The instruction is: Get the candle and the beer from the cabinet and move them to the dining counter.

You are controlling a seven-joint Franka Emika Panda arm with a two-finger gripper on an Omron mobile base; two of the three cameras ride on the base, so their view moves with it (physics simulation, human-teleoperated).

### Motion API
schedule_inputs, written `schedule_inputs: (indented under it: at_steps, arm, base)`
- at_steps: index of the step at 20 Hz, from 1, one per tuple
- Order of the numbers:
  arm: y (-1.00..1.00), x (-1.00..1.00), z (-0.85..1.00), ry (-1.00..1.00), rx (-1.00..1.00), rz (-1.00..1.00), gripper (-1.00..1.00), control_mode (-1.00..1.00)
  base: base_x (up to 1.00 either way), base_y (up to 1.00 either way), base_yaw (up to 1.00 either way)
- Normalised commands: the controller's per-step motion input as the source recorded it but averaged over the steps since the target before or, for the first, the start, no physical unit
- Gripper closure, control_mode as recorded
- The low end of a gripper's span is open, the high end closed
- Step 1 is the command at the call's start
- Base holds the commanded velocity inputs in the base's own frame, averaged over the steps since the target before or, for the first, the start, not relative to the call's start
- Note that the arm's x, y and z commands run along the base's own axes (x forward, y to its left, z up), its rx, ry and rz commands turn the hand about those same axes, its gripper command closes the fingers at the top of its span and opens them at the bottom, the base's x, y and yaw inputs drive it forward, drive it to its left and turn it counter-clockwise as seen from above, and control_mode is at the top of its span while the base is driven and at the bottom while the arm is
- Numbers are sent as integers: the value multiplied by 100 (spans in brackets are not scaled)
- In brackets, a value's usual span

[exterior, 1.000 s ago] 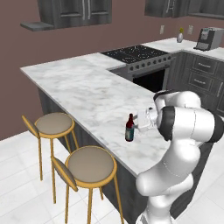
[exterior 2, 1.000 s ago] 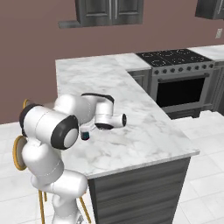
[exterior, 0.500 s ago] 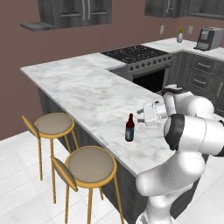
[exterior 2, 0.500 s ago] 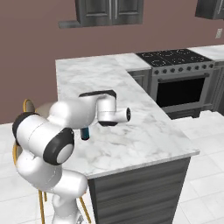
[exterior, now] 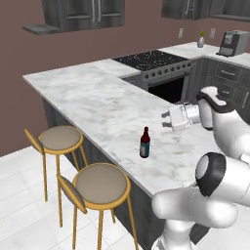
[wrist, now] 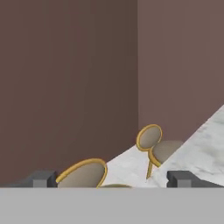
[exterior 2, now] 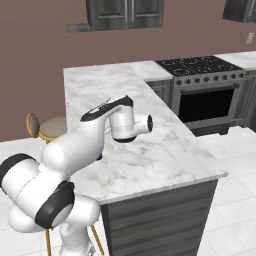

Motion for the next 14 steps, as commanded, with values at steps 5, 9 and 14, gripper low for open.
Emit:
schedule_inputs:
  at_steps: [5,9,14]
  arm:
    - [0,-66,78,0,4,-26,-100,-100]
    - [0,-72,80,0,2,-28,-100,-100]
    - [14,-68,40,9,0,-36,-100,-100]
  base:
    - [0,0,0]
    - [0,0,0]
    - [0,0,0]
